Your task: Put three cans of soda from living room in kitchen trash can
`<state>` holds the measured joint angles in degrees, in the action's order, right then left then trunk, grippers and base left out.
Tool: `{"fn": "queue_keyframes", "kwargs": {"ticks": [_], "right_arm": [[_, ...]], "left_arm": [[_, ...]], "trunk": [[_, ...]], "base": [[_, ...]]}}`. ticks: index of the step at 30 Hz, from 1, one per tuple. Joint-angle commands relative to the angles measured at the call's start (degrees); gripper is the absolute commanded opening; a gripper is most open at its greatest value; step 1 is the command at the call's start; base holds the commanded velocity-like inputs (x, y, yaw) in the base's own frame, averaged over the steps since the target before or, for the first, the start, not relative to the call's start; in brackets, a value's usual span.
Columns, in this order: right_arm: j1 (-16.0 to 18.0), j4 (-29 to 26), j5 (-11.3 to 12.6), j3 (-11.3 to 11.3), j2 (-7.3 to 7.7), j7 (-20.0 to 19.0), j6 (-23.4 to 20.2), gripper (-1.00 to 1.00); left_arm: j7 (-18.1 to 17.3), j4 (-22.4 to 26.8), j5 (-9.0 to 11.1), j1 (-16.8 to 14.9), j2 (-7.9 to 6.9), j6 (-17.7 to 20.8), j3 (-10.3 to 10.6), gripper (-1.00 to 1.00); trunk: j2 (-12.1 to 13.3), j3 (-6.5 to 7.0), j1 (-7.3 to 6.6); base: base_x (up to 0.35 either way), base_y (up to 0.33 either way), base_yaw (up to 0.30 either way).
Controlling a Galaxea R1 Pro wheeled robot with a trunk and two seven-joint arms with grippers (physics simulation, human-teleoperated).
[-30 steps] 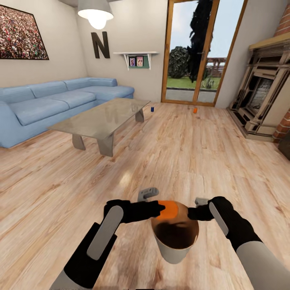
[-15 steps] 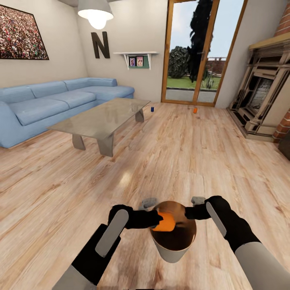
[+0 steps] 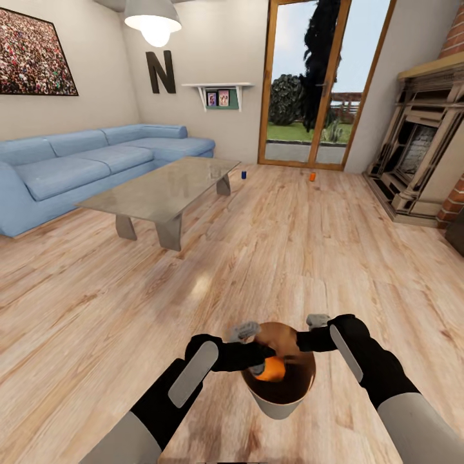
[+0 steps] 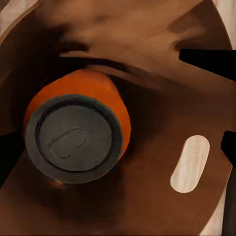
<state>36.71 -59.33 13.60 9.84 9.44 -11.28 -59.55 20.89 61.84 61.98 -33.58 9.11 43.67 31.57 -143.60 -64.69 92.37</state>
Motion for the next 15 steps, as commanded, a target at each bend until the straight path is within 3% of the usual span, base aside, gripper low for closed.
{"fn": "queue_keyframes", "kwargs": {"ticks": [1,4,7,10,13,15], "right_arm": [[0.03,-0.24,4.25,0.00,0.02,-0.40,-0.30,-1.00],[0.06,-0.25,4.24,0.00,0.04,-0.41,-0.37,-1.00],[0.13,-0.24,4.10,-0.07,0.05,-0.30,-0.45,-1.00],[0.17,-0.14,3.99,-0.24,0.05,-0.21,-0.45,-1.00],[0.27,0.26,3.98,-0.56,0.09,-0.16,-0.45,-1.00],[0.44,0.45,4.02,-0.88,0.28,-0.18,-0.45,-1.00]], "left_arm": [[0.23,0.17,-0.82,0.02,-0.07,0.22,0.06,1.00],[0.21,1.11,-0.81,0.01,-0.28,-0.26,0.12,1.00],[0.27,7.52,-0.81,1.67,-1.55,-4.66,0.21,1.00],[0.30,13.15,-0.85,4.11,-3.32,-6.44,-0.18,1.00],[0.15,20.21,-0.86,7.43,-6.81,-9.38,-0.62,1.00],[0.07,23.37,-0.46,8.99,-10.59,-12.43,-0.81,1.00]], "trunk": [[0.00,0.00,0.00],[0.00,0.00,0.00],[0.00,0.00,0.00],[0.00,0.00,0.00],[0.00,0.00,0.00],[0.00,0.00,0.00]], "base": [[0.000,0.000,0.000],[0.000,0.000,0.000],[0.000,0.000,0.000],[0.000,0.000,0.000],[0.000,0.000,-0.105],[0.000,0.024,-0.227]]}}
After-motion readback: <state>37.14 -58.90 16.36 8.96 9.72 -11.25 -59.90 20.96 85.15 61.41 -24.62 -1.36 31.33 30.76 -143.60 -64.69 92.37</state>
